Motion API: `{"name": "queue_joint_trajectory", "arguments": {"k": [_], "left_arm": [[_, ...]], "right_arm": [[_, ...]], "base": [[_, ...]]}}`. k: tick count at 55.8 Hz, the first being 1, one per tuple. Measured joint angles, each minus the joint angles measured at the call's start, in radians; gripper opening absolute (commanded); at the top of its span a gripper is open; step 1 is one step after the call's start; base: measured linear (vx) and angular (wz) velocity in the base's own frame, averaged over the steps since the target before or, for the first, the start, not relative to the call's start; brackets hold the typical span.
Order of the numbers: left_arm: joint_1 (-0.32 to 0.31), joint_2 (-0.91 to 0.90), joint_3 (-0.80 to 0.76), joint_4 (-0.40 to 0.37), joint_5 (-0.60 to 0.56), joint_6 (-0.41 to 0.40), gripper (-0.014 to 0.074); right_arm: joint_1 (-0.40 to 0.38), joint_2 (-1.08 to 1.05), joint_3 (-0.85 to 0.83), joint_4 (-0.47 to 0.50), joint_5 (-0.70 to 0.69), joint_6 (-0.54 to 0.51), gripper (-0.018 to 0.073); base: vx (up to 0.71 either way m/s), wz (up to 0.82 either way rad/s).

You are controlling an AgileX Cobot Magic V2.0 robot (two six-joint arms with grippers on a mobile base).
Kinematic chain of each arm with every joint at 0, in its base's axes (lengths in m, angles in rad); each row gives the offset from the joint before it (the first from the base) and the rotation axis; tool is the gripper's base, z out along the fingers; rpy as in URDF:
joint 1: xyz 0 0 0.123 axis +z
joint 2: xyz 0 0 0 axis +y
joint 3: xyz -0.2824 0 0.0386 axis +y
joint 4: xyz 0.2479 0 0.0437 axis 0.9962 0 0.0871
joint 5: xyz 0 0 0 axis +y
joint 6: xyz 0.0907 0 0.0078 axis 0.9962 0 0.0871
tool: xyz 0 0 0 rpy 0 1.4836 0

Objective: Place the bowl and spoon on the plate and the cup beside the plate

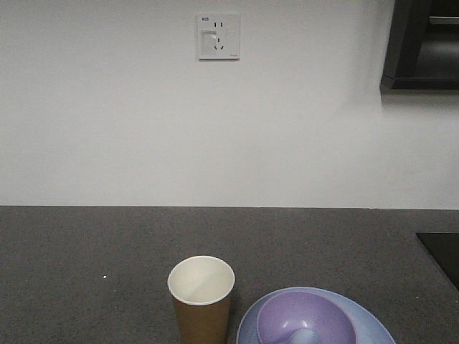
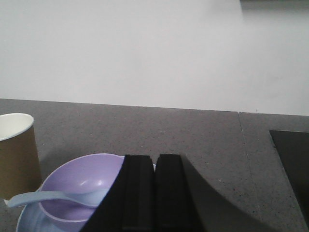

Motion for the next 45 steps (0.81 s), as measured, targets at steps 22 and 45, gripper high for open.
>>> {"name": "queue_joint_trajectory", "arguments": {"k": [22,45], "left_arm": [[0.066,-0.045,0.079,0.003,-0.018,0.042,-0.0006],[0.547,-0.491,0.41,0.001,-0.093,0.062,-0.0006]], "right_arm": [[0.0,0.0,0.0,0.0,-0.001,0.0,-0.0005],[0.0,0.0,0.0,0.0,-0.001,0.0,-0.0005]], "base": [[0.0,0.0],[0.0,0.0]]}}
